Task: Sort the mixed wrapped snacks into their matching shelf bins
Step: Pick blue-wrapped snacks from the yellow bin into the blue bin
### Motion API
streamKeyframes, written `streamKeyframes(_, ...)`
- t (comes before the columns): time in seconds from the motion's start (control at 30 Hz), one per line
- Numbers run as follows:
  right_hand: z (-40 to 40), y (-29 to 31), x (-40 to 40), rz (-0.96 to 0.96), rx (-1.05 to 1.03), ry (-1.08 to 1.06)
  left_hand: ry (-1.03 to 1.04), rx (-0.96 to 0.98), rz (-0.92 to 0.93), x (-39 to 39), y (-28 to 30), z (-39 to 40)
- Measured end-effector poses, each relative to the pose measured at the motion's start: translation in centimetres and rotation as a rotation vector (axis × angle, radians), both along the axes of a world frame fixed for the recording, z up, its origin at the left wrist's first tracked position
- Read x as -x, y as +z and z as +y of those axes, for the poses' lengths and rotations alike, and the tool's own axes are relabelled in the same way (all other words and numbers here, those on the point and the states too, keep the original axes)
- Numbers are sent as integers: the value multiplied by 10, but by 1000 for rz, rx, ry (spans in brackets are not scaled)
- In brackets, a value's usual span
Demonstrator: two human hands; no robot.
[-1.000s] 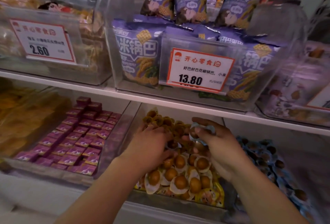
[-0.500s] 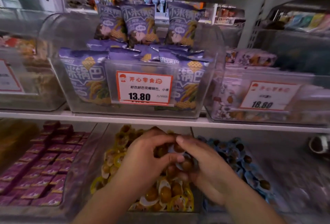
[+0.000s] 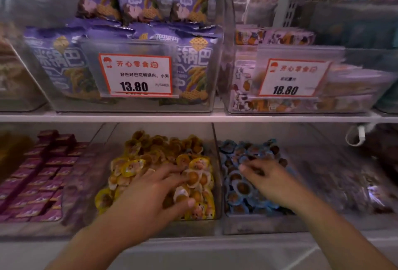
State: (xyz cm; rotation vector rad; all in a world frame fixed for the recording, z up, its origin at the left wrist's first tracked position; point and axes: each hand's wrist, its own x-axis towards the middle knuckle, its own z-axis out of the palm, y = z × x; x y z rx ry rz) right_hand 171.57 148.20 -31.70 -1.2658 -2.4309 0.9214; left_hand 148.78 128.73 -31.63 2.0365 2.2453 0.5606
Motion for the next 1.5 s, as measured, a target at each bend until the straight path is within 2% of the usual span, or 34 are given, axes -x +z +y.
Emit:
streamKeyframes(0.03,-3,-1,3,44,-46,-21,2,15,30,-2,-6,-3)
streamKeyframes(0.1,-15,5,15,271,-135,-73,11,21,71,-2,-14,-2)
streamKeyframes(0.17,-32,9,34,419,-150,1,23,37,91,-1,-14,7)
streamKeyframes(0.27,-52,-1,59,432,-146,56,6,104,133,-1,-13,28)
streamKeyframes(0.33,-50,-9,69,512,-154,-19,-37,186,100,1,-13,44)
streamKeyframes(0.47,-35,-15,79,706,10,-143,-102,330,-9,20,-9,70)
streamKeyframes(0.53,-34,-17,82,693,0,-143,-91,364,21,29,-9,79)
streamKeyframes(0.7,-34,-18,80,718,17,-139,21,266,172,58,-9,101)
streamKeyframes(0.77,-34,-17,80,719,5,-127,109,329,232,77,-5,113)
streamKeyframes(0.9,-37,-14,80,730,-7,-117,213,351,193,102,-2,124)
streamKeyframes(1.0,-36,-15,80,728,-3,-115,179,406,34,94,8,124)
streamKeyframes(1.1,-36,-15,81,728,-10,-115,-46,271,-25,52,12,139)
streamKeyframes(1.17,-36,-14,81,752,4,-112,-162,258,3,23,2,145)
streamKeyframes(1.27,-37,-13,80,744,13,-100,-116,341,132,13,-22,144)
streamKeyframes(1.5,-37,-12,80,742,-1,-91,-115,253,331,94,-1,120)
